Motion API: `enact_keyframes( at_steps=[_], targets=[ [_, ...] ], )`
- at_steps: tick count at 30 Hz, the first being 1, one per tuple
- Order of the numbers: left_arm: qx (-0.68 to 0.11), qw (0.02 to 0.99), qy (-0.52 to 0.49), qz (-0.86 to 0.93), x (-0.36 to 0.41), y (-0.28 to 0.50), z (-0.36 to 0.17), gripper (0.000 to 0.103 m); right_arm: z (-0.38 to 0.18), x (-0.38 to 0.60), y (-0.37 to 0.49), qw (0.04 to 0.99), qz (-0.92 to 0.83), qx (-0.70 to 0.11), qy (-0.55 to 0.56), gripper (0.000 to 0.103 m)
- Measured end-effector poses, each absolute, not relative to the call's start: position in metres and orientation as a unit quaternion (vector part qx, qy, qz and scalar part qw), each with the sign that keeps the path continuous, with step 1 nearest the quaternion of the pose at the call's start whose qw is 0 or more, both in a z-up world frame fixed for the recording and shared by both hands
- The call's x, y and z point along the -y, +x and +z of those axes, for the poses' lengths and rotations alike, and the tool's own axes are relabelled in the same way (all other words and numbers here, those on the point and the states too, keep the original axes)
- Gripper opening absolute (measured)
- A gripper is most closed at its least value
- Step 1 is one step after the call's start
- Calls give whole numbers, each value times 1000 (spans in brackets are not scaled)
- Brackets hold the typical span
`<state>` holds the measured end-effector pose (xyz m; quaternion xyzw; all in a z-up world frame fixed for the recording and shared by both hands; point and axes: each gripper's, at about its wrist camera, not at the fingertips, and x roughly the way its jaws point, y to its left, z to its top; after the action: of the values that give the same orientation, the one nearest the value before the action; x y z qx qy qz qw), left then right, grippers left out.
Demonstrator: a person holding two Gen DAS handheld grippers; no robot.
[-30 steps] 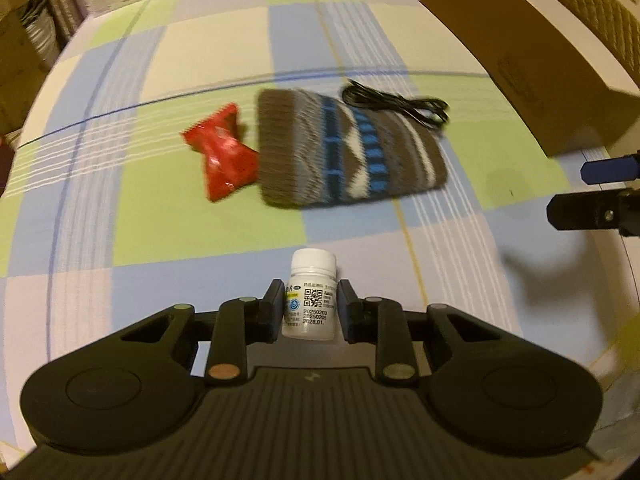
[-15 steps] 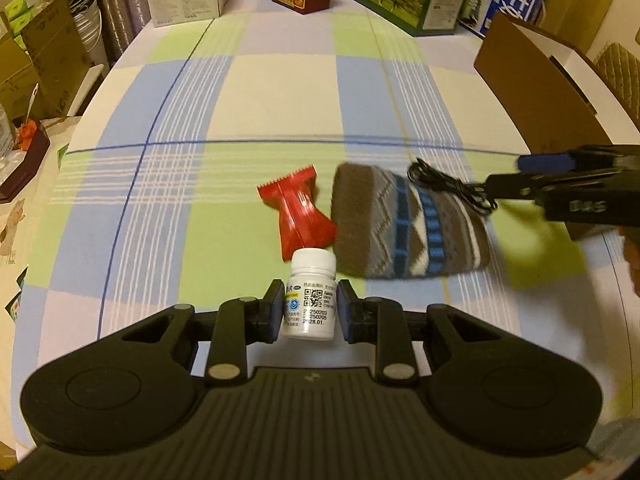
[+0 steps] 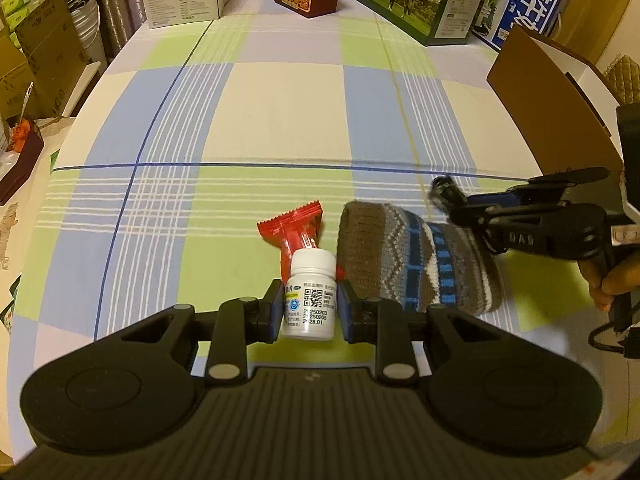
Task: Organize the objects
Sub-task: 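Grasp black cable with right tool while left tool holds pill bottle, then carry pill bottle with left tool while right tool carries cable to brown box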
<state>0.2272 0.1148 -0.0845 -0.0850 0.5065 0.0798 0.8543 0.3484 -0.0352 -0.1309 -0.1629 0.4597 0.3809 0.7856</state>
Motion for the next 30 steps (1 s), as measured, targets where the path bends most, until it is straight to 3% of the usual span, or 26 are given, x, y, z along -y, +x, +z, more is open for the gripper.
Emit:
enact_keyframes(
  at_steps=[17,30],
  targets=[
    [-504,857,-80,73,-117,240,-83,23,-135,36,342,813,354,-431,-170,12],
    [-493,863,-80,73,-112,230,-73,23,-106,53,316,814,369,-432,-121,11]
  ],
)
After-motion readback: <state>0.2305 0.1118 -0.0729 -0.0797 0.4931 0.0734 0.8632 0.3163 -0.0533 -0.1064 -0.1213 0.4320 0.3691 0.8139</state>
